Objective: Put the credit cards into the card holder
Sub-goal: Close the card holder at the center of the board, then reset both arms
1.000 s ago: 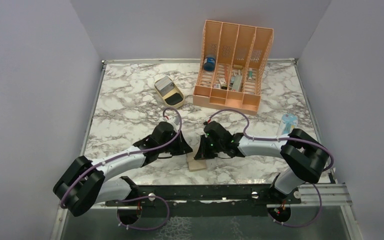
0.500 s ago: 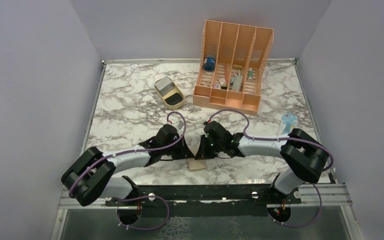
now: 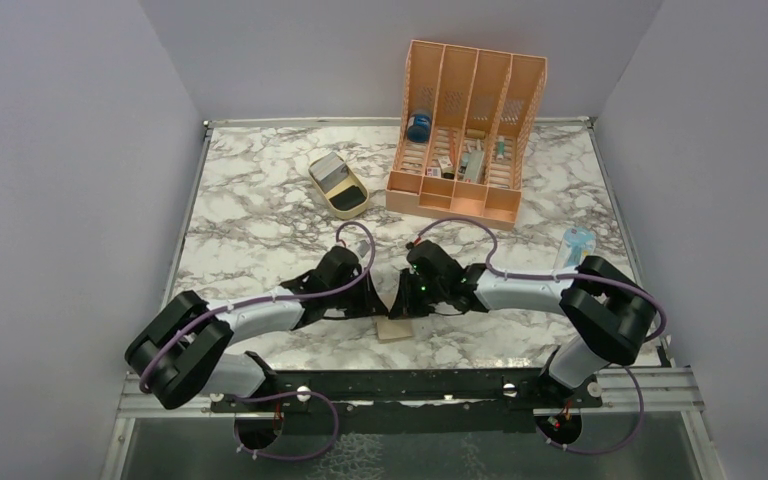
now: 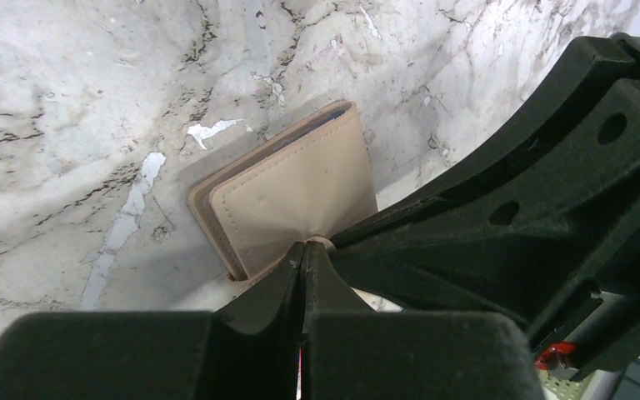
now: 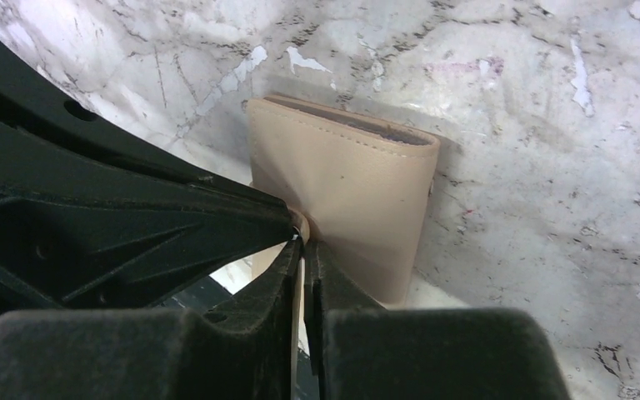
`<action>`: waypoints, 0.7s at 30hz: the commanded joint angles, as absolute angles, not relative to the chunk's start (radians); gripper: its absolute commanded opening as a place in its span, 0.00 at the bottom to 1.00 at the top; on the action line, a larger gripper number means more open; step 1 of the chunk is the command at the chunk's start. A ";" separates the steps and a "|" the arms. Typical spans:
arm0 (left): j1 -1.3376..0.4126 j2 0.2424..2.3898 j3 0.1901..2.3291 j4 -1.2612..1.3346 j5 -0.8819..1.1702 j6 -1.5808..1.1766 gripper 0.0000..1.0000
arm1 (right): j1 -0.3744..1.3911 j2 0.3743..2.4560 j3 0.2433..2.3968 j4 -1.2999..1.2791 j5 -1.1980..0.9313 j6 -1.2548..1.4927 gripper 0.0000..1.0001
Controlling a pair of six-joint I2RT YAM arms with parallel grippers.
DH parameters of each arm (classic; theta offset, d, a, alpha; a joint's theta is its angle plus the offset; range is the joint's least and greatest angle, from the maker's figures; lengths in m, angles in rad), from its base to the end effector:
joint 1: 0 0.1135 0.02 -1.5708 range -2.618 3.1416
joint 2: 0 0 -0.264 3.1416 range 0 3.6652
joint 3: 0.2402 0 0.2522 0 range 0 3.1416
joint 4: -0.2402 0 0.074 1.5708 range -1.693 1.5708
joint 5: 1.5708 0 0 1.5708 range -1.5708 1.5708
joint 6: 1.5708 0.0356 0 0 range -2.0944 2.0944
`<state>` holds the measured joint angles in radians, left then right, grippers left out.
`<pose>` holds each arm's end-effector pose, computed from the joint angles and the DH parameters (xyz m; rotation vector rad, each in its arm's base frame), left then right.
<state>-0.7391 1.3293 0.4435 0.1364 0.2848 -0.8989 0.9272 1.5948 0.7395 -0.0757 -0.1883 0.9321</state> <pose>0.1688 -0.1674 0.1444 -0.0452 2.5764 -1.0699 0.1731 0.2419 0.1445 -0.0798 2.7686 0.8913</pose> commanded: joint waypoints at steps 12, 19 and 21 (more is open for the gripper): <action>-0.755 0.959 0.783 -0.327 -0.010 -0.699 0.59 | 0.926 1.137 0.873 -0.331 0.027 0.702 0.75; -0.755 0.804 0.945 -0.402 -0.035 -0.612 0.99 | 0.927 0.884 0.992 -0.513 0.235 0.653 0.93; -0.755 0.764 0.972 -0.401 -0.033 -0.593 0.99 | 0.927 0.832 1.036 -0.563 0.292 0.640 0.93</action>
<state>-0.7486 0.8345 0.9108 -0.3386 0.0048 -0.6716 0.9276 0.9176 0.9611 -0.4141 0.1154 0.6930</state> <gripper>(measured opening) 0.990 0.924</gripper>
